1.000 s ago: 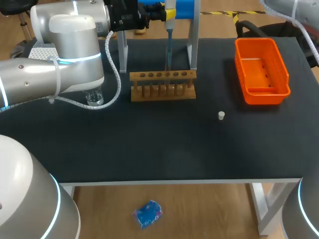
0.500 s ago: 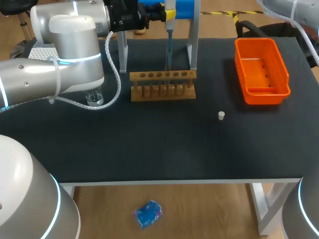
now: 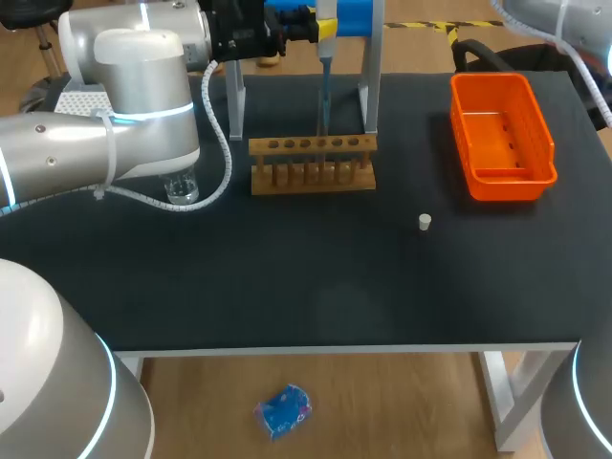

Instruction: Invert the test tube, pick up the pipette, mount the tip to pipette, aspirate from beaker and dispense into the tube, eject the tip, return the pipette, and cap with the stopper.

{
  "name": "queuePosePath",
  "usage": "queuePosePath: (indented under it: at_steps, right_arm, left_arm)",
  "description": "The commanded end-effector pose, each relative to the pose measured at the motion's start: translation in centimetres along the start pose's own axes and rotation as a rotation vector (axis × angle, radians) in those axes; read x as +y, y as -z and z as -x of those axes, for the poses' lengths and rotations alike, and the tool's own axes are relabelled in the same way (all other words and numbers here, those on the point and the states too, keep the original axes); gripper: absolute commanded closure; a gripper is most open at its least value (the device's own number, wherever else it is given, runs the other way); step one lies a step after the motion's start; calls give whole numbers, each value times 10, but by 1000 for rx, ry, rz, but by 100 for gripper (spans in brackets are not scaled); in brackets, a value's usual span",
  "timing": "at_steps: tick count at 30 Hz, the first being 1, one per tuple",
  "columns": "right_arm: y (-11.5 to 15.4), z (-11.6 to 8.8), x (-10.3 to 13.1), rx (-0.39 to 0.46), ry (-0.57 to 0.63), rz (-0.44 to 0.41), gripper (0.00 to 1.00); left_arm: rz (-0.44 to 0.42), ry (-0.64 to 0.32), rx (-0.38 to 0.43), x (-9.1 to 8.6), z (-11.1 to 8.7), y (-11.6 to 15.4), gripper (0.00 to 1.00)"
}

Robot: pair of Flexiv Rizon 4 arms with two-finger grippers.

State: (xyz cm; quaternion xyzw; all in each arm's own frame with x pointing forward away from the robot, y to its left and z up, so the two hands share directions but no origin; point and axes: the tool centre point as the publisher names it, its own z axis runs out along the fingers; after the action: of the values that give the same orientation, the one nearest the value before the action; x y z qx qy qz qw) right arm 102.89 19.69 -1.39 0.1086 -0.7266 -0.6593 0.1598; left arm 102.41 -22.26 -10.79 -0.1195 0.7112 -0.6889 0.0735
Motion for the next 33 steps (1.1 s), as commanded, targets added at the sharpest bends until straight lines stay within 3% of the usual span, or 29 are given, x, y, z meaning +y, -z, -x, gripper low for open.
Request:
queuePosePath:
  at_steps: [1,33]
  right_arm:
    - [1,4,-3,12,1,-2,100]
    - [1,-3,-25,8,-46,13,100]
  left_arm:
    - [-1,-1,-2,-3,-1,-1,100]
    - [-1,-1,-2,-3,-1,-1,100]
